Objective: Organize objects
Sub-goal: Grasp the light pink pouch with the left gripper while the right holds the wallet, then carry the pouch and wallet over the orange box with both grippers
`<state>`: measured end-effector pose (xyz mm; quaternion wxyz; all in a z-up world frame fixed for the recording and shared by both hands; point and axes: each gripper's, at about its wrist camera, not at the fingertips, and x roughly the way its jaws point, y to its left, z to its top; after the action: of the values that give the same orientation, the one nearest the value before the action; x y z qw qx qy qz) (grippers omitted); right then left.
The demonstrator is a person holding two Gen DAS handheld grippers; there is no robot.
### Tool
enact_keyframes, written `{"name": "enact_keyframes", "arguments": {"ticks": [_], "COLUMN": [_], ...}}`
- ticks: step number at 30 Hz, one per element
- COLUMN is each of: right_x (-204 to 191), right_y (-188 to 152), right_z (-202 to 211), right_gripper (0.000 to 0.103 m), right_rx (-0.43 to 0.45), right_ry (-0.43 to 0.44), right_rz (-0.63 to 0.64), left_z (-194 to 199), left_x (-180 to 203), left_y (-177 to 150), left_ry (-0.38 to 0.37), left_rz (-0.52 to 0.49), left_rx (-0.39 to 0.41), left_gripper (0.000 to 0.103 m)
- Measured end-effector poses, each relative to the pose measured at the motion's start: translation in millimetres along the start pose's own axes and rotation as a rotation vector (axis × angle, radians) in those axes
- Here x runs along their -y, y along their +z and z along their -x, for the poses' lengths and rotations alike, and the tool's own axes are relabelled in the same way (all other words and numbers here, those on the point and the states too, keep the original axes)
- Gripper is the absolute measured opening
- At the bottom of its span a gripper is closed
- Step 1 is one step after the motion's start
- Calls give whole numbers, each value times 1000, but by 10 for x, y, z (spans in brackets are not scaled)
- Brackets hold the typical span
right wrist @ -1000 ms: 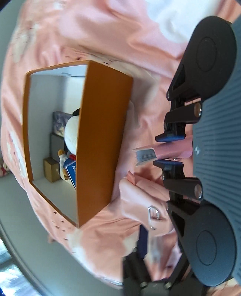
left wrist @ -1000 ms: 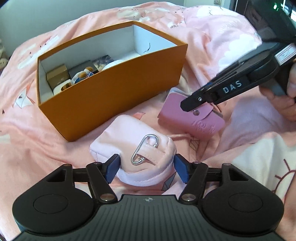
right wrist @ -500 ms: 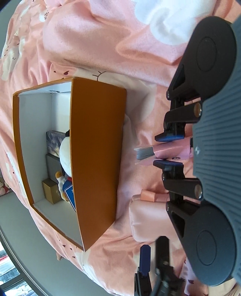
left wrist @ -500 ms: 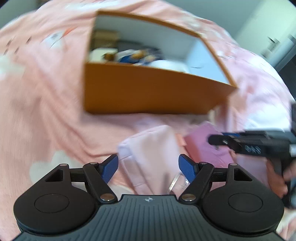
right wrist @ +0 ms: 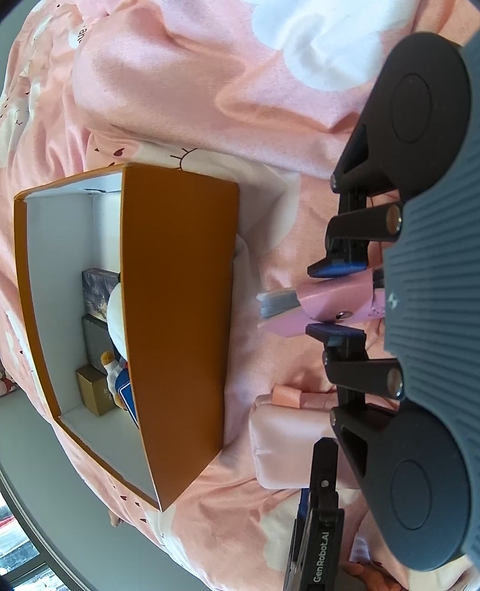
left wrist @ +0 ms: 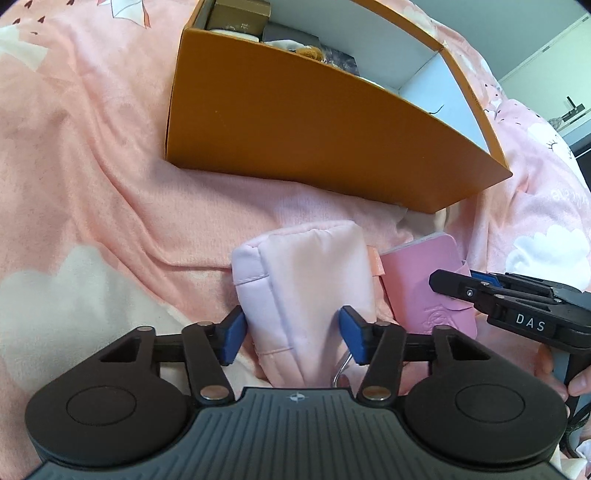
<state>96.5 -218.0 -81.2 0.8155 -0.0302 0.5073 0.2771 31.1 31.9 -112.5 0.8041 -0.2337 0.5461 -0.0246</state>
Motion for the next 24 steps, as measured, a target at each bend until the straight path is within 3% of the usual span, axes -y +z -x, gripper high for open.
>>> {"name": "enact_keyframes", "arguments": {"ticks": [8, 24], "right_x": [-31, -145], "right_y": [-13, 173], "right_z": [35, 469], "right_gripper": [26, 24], "right_rx": [11, 146], "right_ry": [-6, 1], "right_rz": [12, 53], "left_z": [130, 581], "left_x": [62, 351], "left_y": [-53, 59], "left_ry": [-16, -53], "left_rz": [-50, -190], "left_rx": [75, 253], "left_gripper": [38, 36]}}
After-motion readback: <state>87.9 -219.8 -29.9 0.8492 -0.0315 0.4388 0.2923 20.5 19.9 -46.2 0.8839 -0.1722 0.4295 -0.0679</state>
